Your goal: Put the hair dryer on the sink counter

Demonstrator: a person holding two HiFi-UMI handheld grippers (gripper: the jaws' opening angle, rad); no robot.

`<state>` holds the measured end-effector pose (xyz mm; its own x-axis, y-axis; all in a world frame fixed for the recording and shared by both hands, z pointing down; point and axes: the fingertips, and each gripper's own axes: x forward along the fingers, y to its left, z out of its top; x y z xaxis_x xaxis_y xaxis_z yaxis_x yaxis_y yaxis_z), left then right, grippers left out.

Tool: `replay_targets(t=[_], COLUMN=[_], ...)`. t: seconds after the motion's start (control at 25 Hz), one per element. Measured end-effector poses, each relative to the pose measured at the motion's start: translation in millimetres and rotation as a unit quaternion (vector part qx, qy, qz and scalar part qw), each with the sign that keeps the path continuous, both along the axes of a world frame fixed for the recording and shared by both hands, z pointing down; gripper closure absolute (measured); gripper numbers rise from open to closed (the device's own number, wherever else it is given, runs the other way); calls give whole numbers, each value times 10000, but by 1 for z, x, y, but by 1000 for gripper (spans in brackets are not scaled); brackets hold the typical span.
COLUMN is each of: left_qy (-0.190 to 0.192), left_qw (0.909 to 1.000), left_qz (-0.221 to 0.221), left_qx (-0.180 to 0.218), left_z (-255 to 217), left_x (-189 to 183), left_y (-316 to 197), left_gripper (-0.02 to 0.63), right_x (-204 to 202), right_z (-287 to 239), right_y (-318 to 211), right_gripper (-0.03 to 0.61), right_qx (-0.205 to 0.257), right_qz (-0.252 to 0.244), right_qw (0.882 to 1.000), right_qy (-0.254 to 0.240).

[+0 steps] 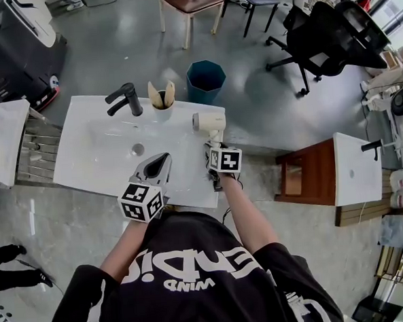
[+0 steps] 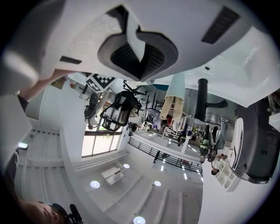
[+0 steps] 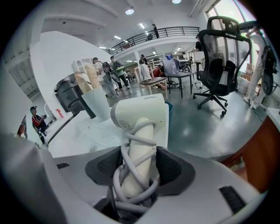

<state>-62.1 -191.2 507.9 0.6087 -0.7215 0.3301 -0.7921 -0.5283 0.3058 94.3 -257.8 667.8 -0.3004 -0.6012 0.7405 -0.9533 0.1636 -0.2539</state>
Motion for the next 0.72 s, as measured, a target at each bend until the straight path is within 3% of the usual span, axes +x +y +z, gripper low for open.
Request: replay_targets(t=[0.32,0.72], left_qy=[46,54], left_qw=[10000,10000], left_qz=[5,-7], left_qx=[-43,-26], left_z=[1,-2], left_x=[1,-2], left_y=[5,12], left_gripper=[605,605], right_x=[-1,4], right_z=[0,-29], right_y=[1,10], right_gripper=[327,314], right_qx=[45,461], right_qz=[-61,-143], right_qw=[9999,9988], right_qy=[151,114])
